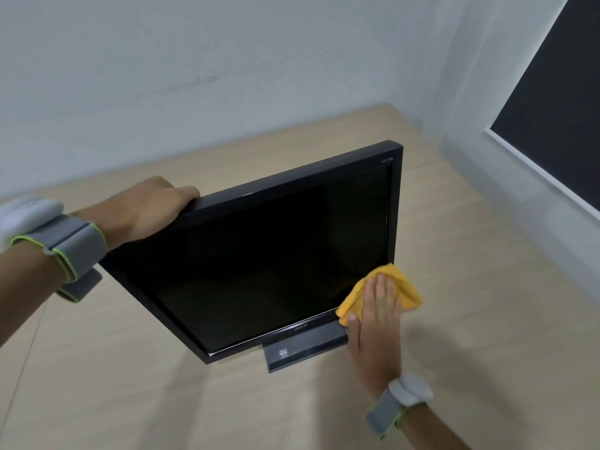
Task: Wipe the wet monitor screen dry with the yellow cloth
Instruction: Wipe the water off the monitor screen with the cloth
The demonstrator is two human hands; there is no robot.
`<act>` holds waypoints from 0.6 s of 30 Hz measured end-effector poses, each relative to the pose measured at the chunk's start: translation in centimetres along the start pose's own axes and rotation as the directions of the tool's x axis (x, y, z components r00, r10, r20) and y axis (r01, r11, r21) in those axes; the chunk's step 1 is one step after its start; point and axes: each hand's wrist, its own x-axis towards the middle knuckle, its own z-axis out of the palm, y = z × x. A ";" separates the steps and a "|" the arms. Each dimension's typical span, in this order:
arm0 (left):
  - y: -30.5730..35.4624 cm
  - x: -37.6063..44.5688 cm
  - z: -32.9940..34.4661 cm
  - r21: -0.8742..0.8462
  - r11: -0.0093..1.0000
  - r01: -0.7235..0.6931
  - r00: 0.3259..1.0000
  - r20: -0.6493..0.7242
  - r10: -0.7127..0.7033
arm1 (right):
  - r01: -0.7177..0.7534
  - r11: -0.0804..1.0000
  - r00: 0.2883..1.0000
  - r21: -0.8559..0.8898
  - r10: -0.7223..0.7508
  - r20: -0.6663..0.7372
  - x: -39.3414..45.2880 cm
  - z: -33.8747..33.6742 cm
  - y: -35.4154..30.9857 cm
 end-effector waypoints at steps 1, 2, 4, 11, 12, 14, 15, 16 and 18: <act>0.2 -0.2 -0.2 0.014 1.000 -0.009 1.000 0.001 0.009 | 0.067 0.996 0.997 -0.058 -0.069 -0.033 1.0 -0.3 0.1; 0.5 -0.4 -0.3 0.019 1.000 -0.015 1.000 0.007 0.015 | 0.124 0.987 0.990 -0.104 -0.131 -0.056 2.2 -0.9 0.0; 0.8 -0.9 -0.6 0.038 0.999 -0.028 1.000 0.016 0.027 | 0.223 0.966 0.963 -0.131 -0.239 -0.123 5.7 -2.5 -0.7; 0.3 -0.8 -0.6 0.028 0.999 -0.014 1.000 0.029 0.013 | 0.376 0.915 0.869 -0.145 -0.403 -0.287 12.8 -4.8 -6.3; 0.1 -0.5 -0.5 0.009 1.000 -0.009 1.000 0.028 0.009 | 0.389 0.910 0.865 -0.143 -0.414 -0.283 12.6 -4.5 -6.9; -0.2 -0.3 -0.4 -0.007 1.000 -0.006 0.999 0.032 0.007 | 0.463 0.874 0.836 -0.148 -0.486 -0.253 11.6 -3.7 -7.9; -0.2 -0.2 -0.3 -0.005 1.000 -0.009 0.999 0.034 0.009 | 0.519 0.839 0.808 -0.162 -0.544 -0.227 11.0 -3.2 -8.3; -0.2 -0.2 -0.2 0.000 1.000 -0.013 0.999 0.035 0.013 | 0.576 0.795 0.774 -0.189 -0.605 -0.188 10.4 -2.5 -9.0; -0.3 -0.3 -0.1 0.032 0.999 -0.025 0.999 0.037 0.024 | 0.693 0.686 0.682 -0.222 -0.723 -0.104 9.1 -0.9 -10.9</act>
